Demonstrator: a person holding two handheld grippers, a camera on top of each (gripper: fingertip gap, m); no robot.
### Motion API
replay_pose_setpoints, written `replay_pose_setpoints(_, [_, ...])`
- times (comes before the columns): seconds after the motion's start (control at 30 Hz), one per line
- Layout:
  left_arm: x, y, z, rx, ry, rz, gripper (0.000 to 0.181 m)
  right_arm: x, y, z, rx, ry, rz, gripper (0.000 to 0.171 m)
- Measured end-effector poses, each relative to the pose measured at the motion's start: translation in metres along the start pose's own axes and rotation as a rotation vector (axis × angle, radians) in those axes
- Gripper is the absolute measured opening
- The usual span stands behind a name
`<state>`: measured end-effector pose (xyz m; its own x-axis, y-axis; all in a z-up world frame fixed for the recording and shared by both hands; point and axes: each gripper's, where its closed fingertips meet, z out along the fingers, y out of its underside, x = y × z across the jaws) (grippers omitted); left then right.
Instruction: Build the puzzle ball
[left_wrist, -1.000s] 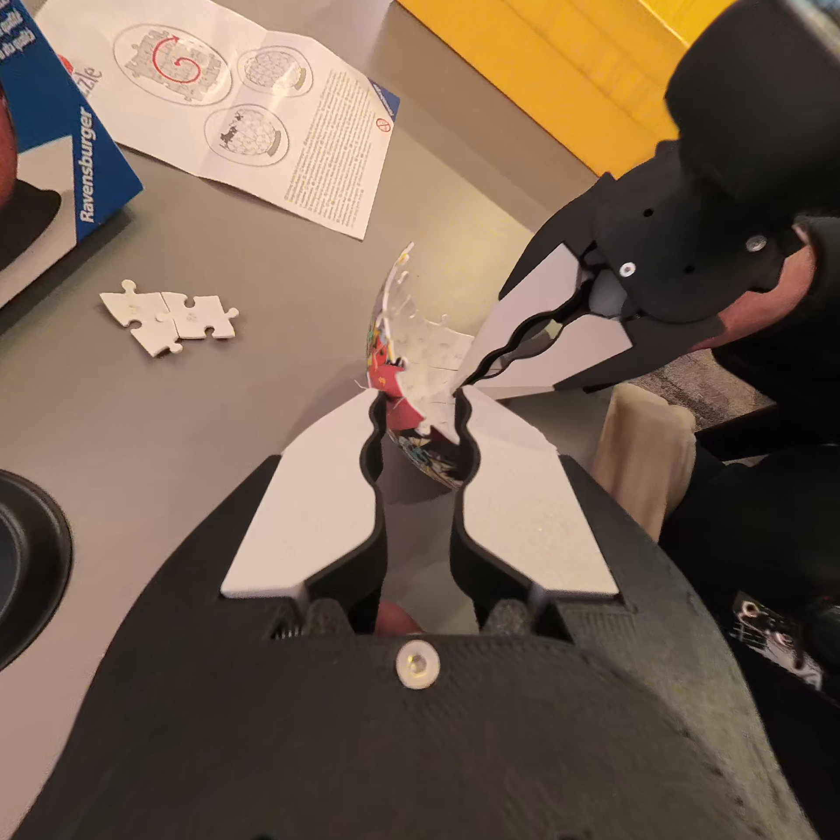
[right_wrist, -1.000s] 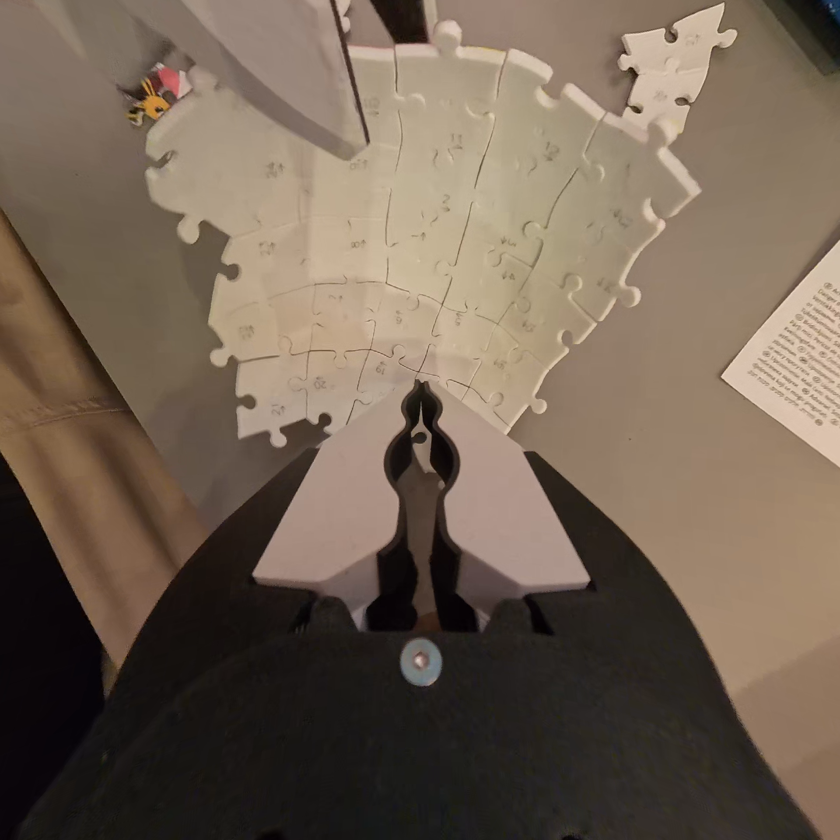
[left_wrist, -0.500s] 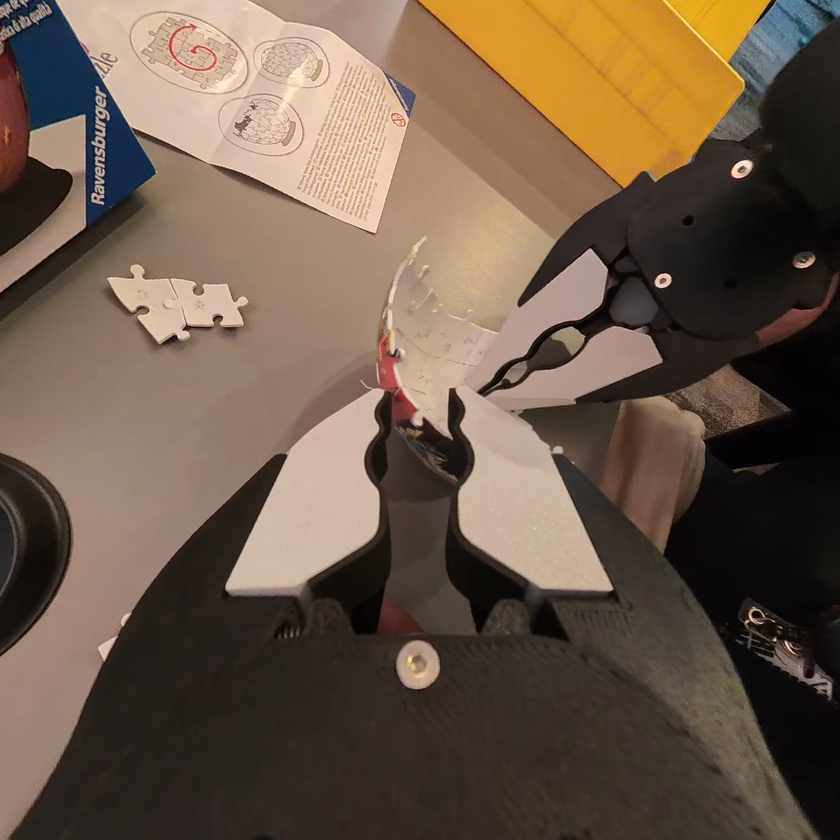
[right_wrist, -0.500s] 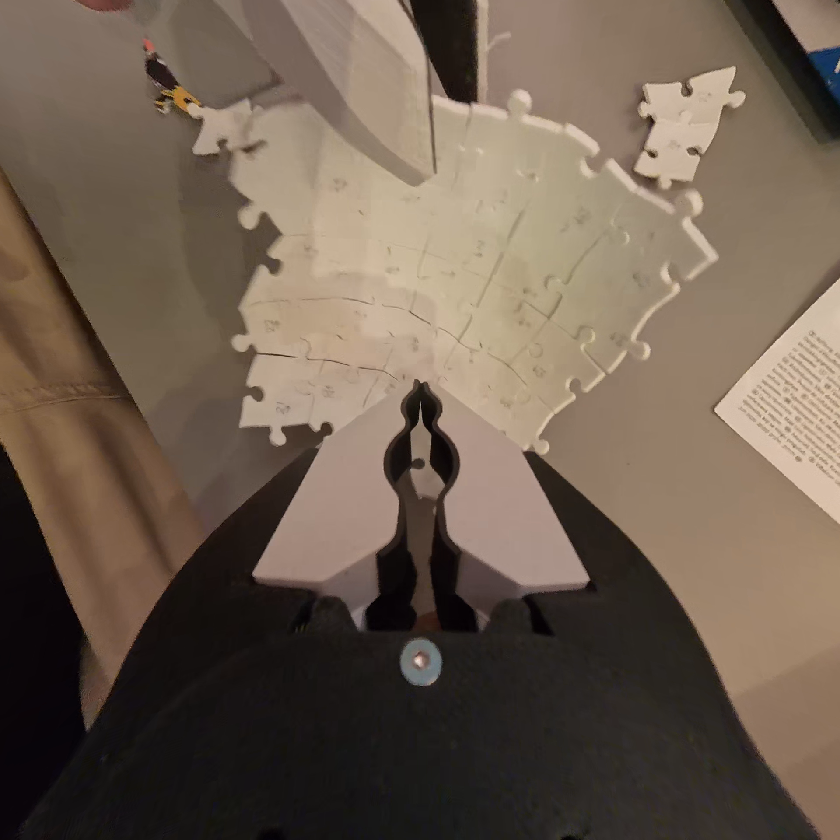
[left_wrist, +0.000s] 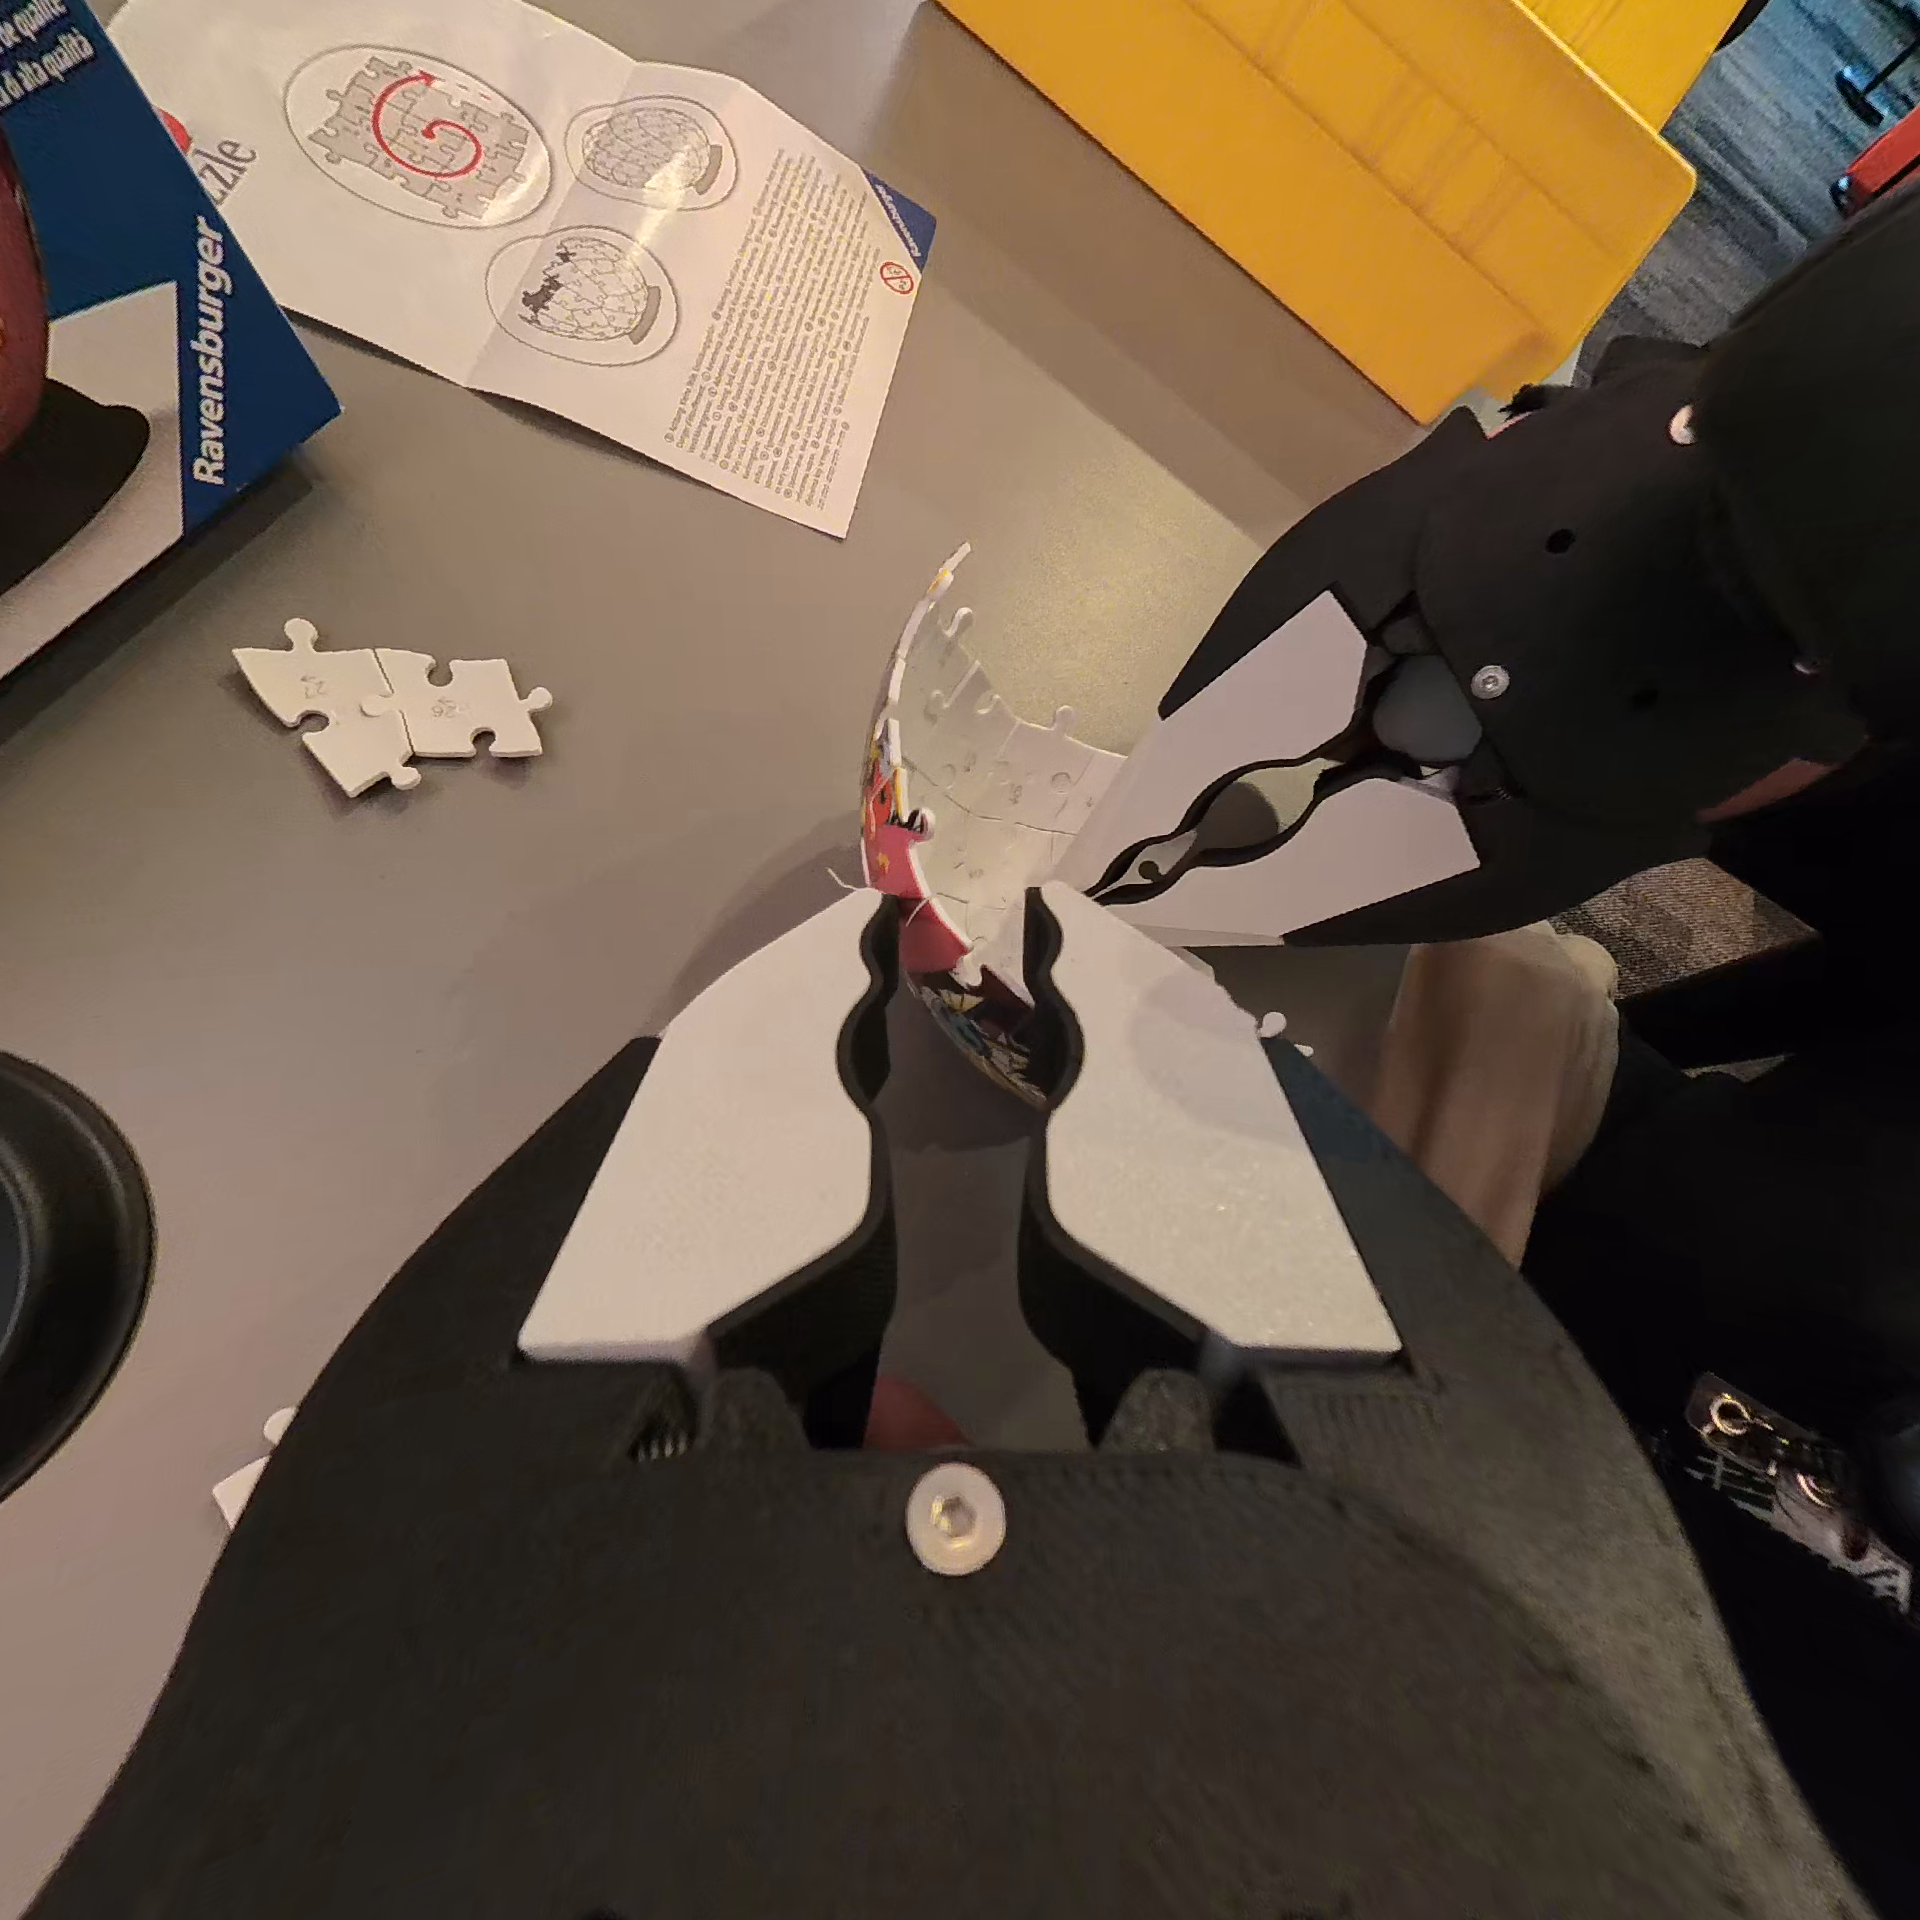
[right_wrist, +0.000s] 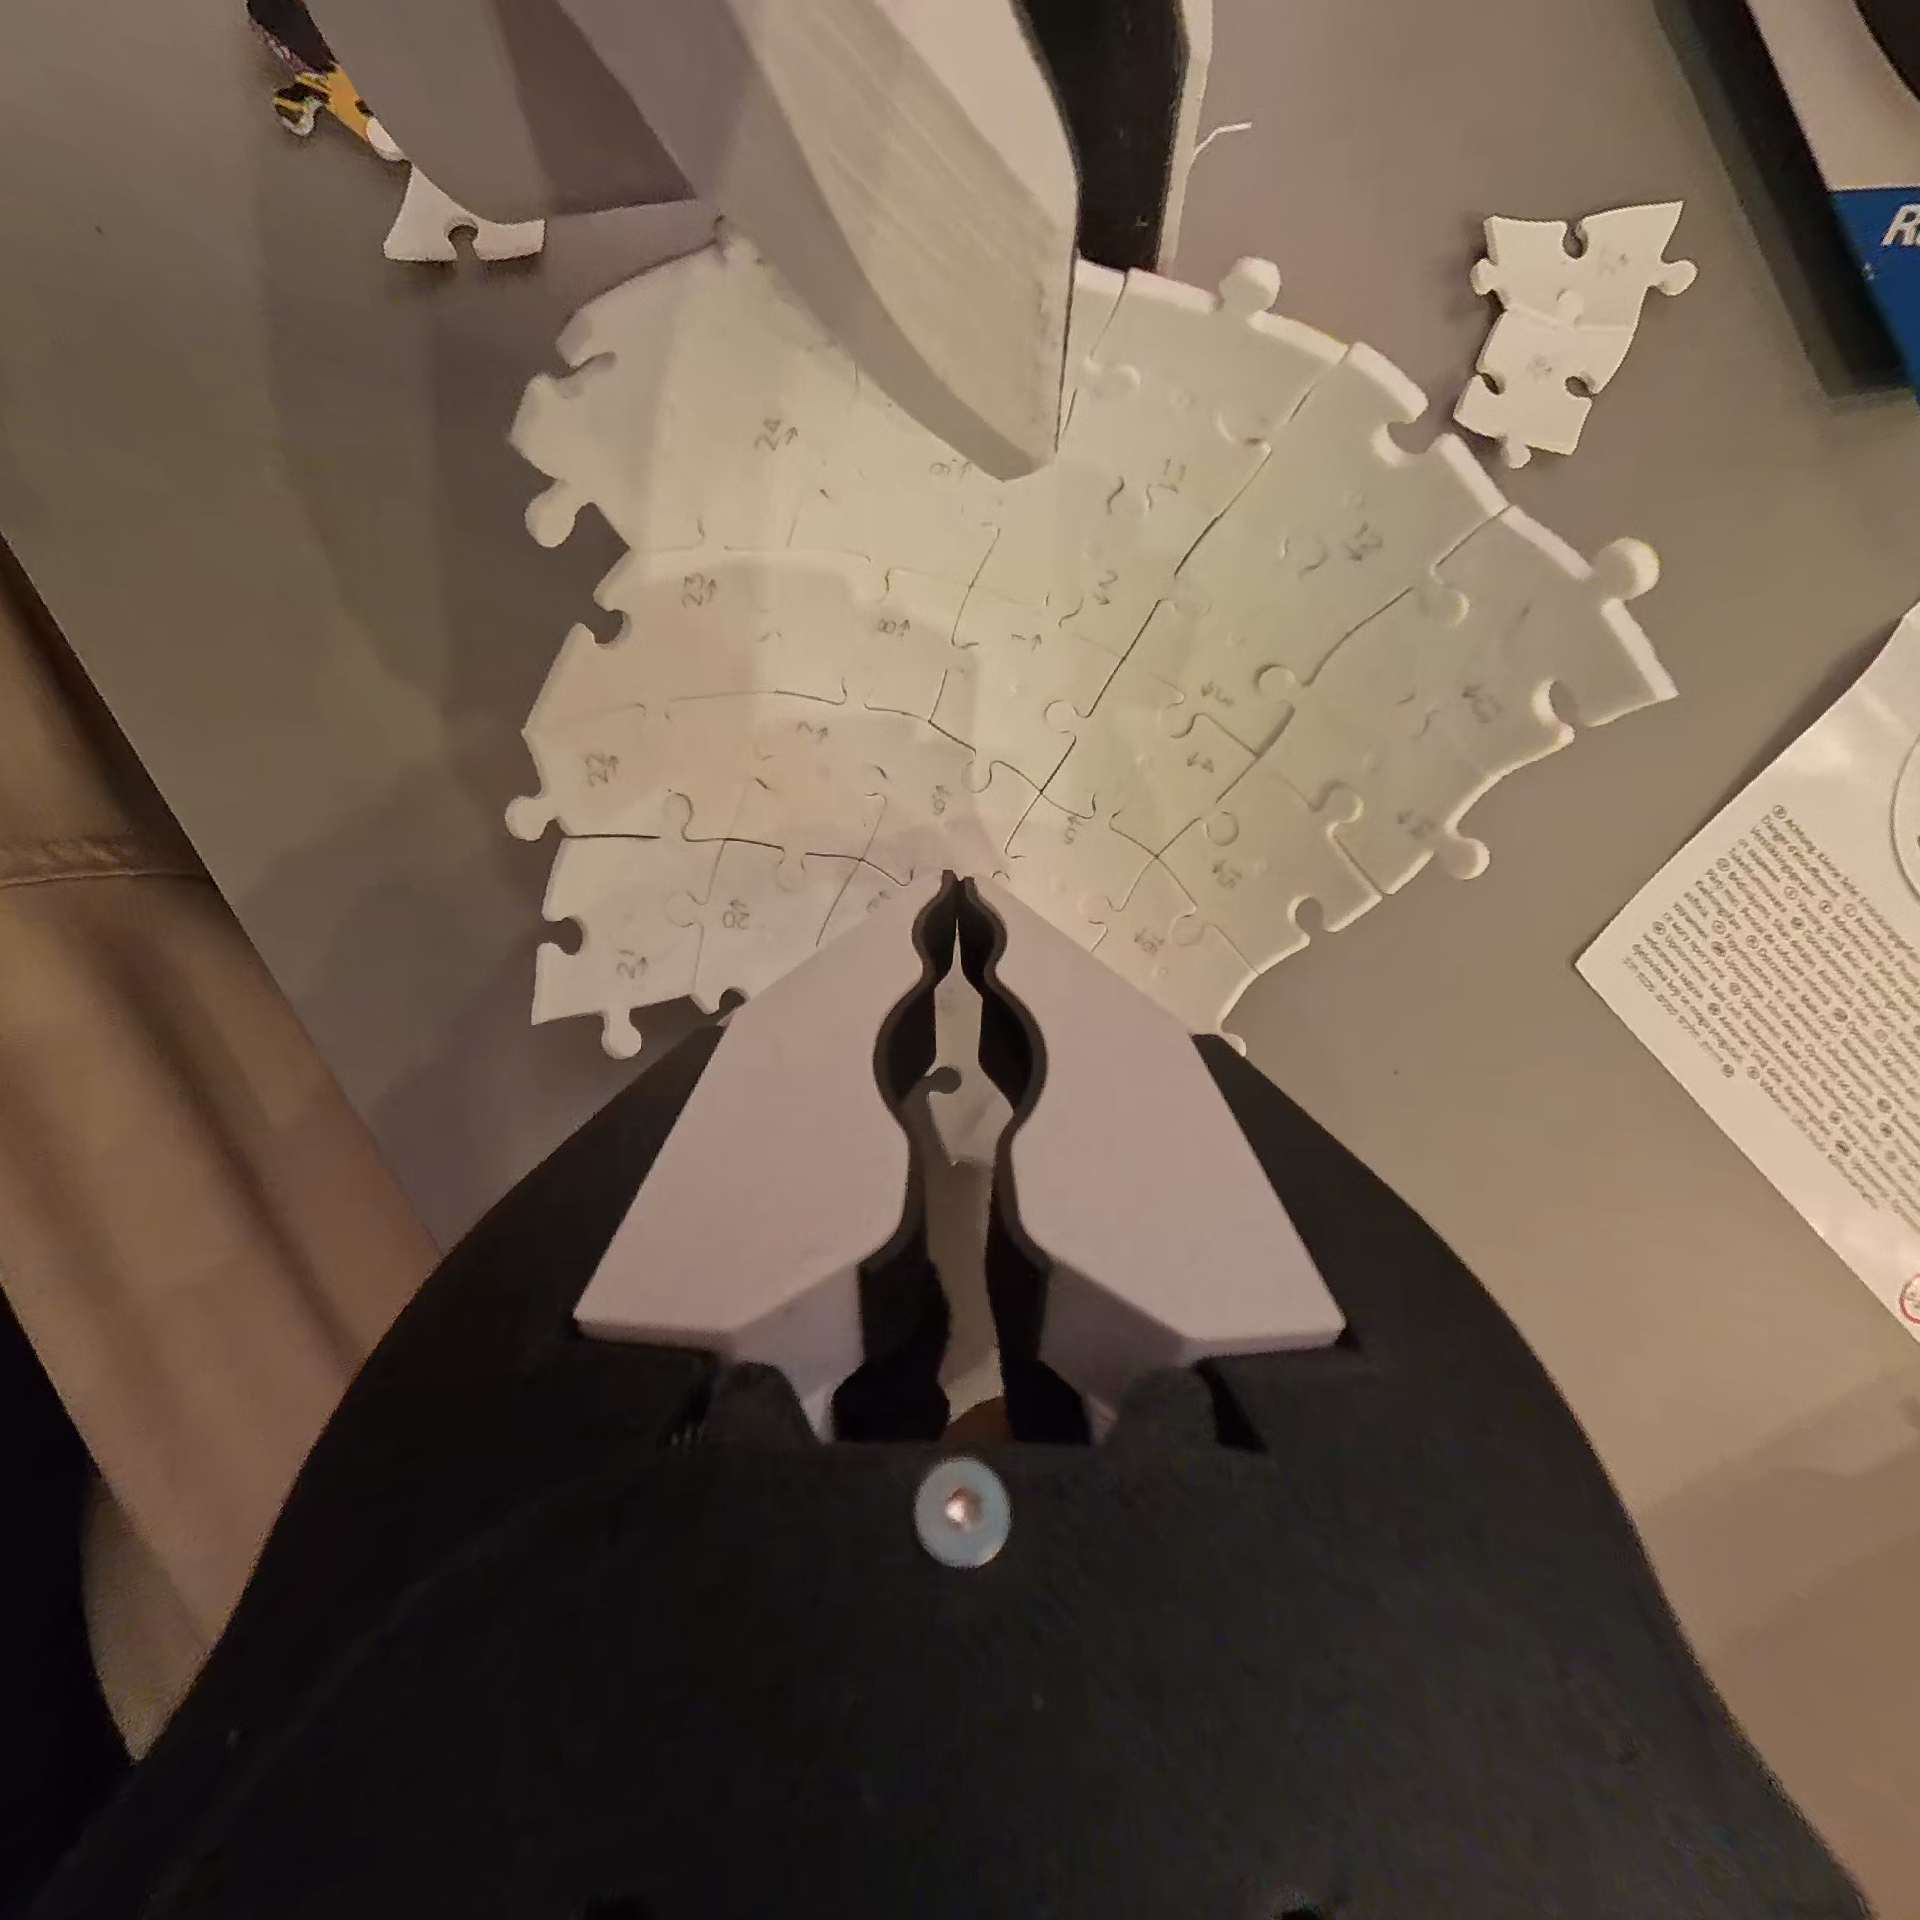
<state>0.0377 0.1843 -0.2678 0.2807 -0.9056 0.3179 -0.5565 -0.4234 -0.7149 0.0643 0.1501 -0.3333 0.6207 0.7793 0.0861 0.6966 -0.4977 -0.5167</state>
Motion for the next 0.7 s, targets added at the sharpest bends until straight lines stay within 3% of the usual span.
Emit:
replay_pose_setpoints(0.03, [-0.0002,0.0001,0.0000,-0.001,-0.002,0.001,0.022,0.0000,0.0000,0.0000,-0.004,0.002,-0.007,0.000])
replay_pose_setpoints(0.7, [-0.0029,0.0027,0.0003,-0.006,0.006,-0.004,0.022,-0.0014,0.0008,0.0016,-0.295,0.060,-0.405,0.000])
